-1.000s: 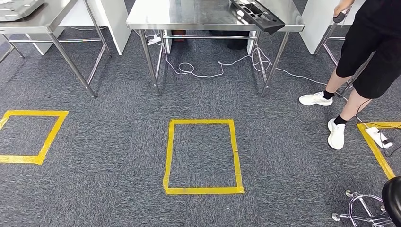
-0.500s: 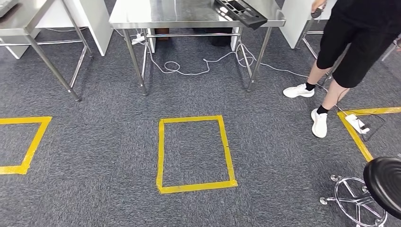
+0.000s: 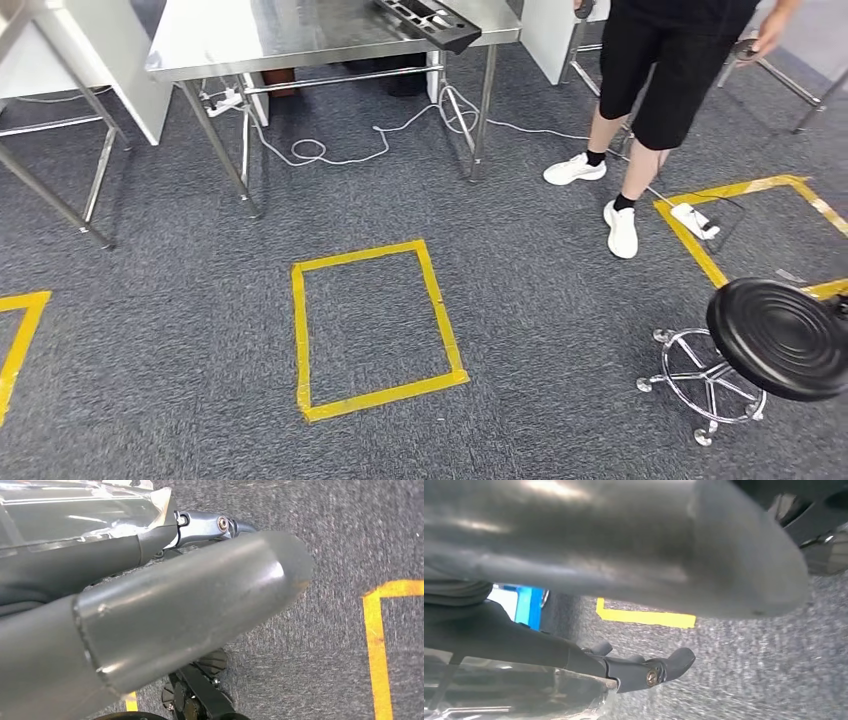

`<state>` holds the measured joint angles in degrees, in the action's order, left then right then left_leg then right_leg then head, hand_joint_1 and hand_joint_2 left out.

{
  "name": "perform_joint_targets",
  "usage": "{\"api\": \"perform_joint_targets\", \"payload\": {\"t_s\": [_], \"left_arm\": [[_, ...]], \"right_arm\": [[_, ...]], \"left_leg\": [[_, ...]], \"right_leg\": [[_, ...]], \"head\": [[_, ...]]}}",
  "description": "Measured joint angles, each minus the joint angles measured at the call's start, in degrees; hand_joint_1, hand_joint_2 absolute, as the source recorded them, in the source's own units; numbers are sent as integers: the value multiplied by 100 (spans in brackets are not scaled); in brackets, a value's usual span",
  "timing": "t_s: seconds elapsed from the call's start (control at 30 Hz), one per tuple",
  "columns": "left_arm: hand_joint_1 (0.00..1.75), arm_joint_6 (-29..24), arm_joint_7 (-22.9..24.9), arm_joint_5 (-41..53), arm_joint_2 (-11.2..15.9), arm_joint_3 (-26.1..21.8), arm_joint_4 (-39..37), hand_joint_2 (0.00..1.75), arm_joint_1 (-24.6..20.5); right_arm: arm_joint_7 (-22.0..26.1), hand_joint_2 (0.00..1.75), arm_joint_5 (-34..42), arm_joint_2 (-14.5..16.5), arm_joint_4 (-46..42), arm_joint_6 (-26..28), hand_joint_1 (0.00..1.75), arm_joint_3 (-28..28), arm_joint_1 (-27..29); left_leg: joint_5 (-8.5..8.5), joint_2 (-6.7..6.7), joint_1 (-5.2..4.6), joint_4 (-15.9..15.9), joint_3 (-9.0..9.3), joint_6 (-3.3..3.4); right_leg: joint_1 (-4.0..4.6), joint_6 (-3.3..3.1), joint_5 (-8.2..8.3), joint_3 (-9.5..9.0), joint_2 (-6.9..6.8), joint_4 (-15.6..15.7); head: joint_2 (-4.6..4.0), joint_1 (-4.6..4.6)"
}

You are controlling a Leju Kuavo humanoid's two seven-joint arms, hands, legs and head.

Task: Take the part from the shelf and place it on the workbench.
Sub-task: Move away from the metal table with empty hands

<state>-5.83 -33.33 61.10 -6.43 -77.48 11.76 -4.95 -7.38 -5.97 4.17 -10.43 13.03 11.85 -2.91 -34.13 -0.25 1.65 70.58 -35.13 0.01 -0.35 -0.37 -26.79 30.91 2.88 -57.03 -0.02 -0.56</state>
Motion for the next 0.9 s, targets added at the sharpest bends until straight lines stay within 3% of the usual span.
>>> {"api": "perform_joint_targets", "payload": {"t_s": [0.07, 0.13, 0.17, 0.2, 0.27, 0.33, 0.4, 0.43, 0.47, 0.5, 0.57, 0.6, 0.67, 0.73, 0.8, 0.87, 0.9], "left_arm": [[0, -45, 45, 5, 1, 0, 0, 0, 2], [0, -80, 141, 18, 0, 1, 0, 0, 4], [0, -95, 202, 31, -4, 2, -1, 0, 5], [0, -106, 254, 45, -16, 2, -1, 0, 5], [0, -123, 316, 72, -43, 2, -4, 0, 3], [0, -127, 339, 84, -57, 2, -7, 0, 9], [0, -127, 352, 87, -59, 2, -8, 0, 18], [0, -127, 354, 87, -61, 2, -9, 0, 20], [0, -127, 355, 88, -65, 2, -9, 0, 20], [0, -127, 356, 88, -71, 2, -10, 0, 19], [0, -127, 357, 89, -84, 2, -11, 0, 16], [0, -126, 356, 90, -87, 2, -12, 0, 16], [0, -93, 347, 109, -89, 3, -13, 0, 8], [0, -18, 314, 144, -89, 15, -13, 0, -11], [0, 56, 269, 182, -86, 37, -13, 0, -23], [0, 108, 247, 210, -84, 54, -13, 0, -15], [0, 124, 249, 215, -84, 62, -13, 0, -6]], "right_arm": [[-42, 0, -21, 0, 4, -38, 0, 4, 8], [-105, 0, -43, 1, 8, -74, 0, 16, 1], [-148, 0, -50, 1, 11, -83, 0, 24, 1], [-186, 0, -52, -2, 17, -83, 0, 31, 6], [-238, 0, -52, -10, 29, -83, 0, 39, 19], [-257, 0, -52, -18, 35, -83, 0, 40, 17], [-265, 0, -52, -27, 36, -83, 0, 41, 10], [-267, 0, -52, -32, 35, -83, 0, 41, 14], [-268, 0, -52, -38, 35, -83, 0, 41, 22], [-270, 0, -52, -45, 36, -83, 0, 41, 30], [-271, 0, -52, -54, 36, -83, 0, 41, 32], [-271, 0, -52, -56, 36, -83, 0, 41, 23], [-273, 0, -49, -55, 36, -83, 0, 41, 12], [-276, 0, -33, -55, 37, -80, 0, 41, 24], [-275, 0, -4, -50, 38, -70, 0, 41, 34], [-257, 0, 20, -37, 38, -58, 0, 41, 31], [-240, 0, 26, -29, 38, -53, 0, 41, 30]], "left_leg": [[383, -244, 1, -731, 332, 76], [513, -463, -13, -1195, 534, 114], [499, -474, -32, -1253, 553, 123], [518, -408, -47, -1287, 558, 134], [586, -263, -47, -1358, 564, 187], [633, -89, -35, -1409, 554, 226], [636, 96, -47, -1408, 527, 236], [636, 188, -50, -1407, 515, 236], [636, 272, -48, -1405, 509, 234], [634, 351, -43, -1404, 512, 226], [620, 488, -49, -1397, 535, 185], [607, 551, -63, -1392, 550, 147], [586, 659, -95, -1387, 580, 68], [563, 718, -69, -1379, 607, -2], [373, 487, -24, -1156, 533, -64], [-30, 158, -7, -501, 249, -87], [-209, 85, -6, -110, 72, -88]], "right_leg": [[26, 8, 7, -3, 128, -9], [37, 46, 29, 38, 242, -26], [32, 80, 50, 71, 300, -26], [20, 121, 76, 118, 359, -17], [21, 167, 35, 234, 214, -152], [19, 150, -235, 496, -90, -678], [-20, 155, -561, 840, -200, -1396], [-45, 189, -638, 930, -212, -1619], [-68, 245, -630, 913, -228, -1649], [-92, 316, -537, 766, -264, -1438], [-127, 429, -271, 271, -494, -603], [-117, 435, -168, 72, -608, -249], [-79, 360, -101, -38, -689, 20], [-96, 268, -75, -18, -558, 19], [-145, 185, -43, -39, -443, 35], [-142, 110, -12, -28, -332, 37], [-125, 83, 0, -17, -270, 35]], "head": [[0, -3], [1, -7], [1, -7], [1, -5], [0, -14], [0, -44], [0, -62], [0, -60], [0, -64], [0, -65], [0, -75], [0, -73], [0, -52], [0, -26], [0, -14], [0, -3], [0, -2]]}}
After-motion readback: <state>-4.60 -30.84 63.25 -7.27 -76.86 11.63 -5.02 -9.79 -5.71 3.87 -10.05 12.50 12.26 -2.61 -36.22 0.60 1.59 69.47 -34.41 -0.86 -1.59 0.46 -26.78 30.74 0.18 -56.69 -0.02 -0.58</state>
